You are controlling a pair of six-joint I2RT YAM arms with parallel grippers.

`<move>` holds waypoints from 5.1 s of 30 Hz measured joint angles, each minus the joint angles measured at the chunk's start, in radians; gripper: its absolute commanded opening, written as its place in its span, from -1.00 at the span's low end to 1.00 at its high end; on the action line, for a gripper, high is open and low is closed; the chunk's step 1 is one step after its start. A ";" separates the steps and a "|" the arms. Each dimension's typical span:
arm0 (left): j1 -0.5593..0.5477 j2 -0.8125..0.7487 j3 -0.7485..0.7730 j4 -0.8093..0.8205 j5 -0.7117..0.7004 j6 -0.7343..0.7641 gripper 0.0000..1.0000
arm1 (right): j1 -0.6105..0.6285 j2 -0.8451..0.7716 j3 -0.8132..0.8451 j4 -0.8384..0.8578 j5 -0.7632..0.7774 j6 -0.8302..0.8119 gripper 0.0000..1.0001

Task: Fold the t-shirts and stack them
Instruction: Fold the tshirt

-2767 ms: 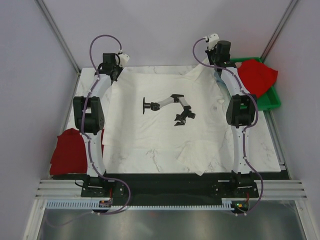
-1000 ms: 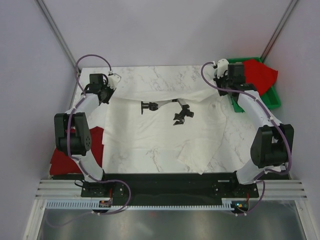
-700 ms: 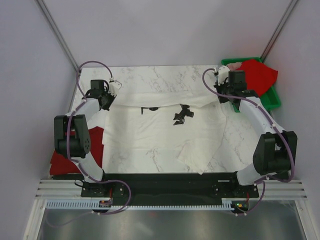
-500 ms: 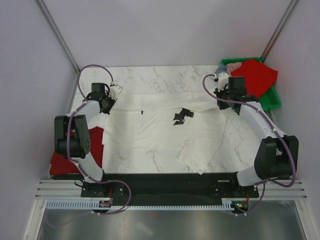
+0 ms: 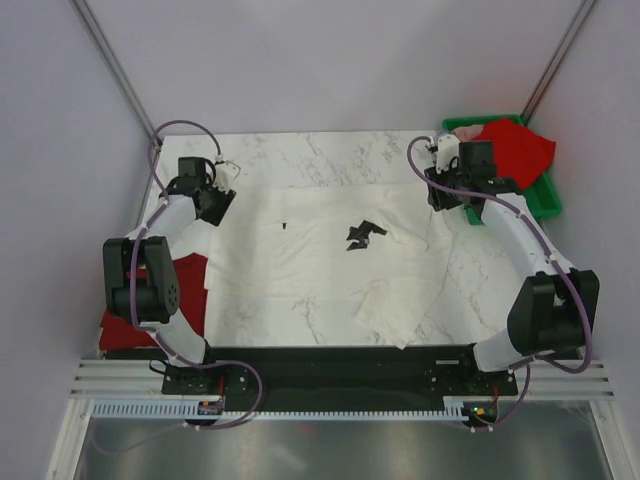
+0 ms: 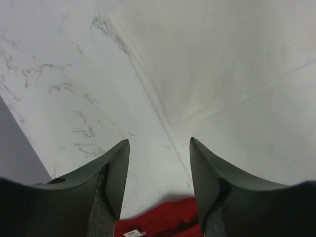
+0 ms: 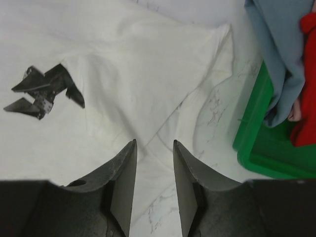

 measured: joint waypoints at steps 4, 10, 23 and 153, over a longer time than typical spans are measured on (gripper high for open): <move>-0.002 0.019 0.120 -0.070 0.011 -0.016 0.02 | 0.000 0.177 0.156 0.046 0.014 -0.003 -0.24; -0.004 0.134 0.259 -0.123 0.052 -0.021 -0.15 | -0.002 0.428 0.280 0.085 0.035 -0.015 -0.32; -0.004 0.421 0.462 -0.199 0.086 -0.058 -0.28 | -0.031 0.661 0.459 0.100 0.085 -0.047 -0.38; 0.025 0.451 0.724 -0.369 0.164 -0.249 0.22 | -0.077 0.801 0.739 -0.125 0.021 -0.122 -0.09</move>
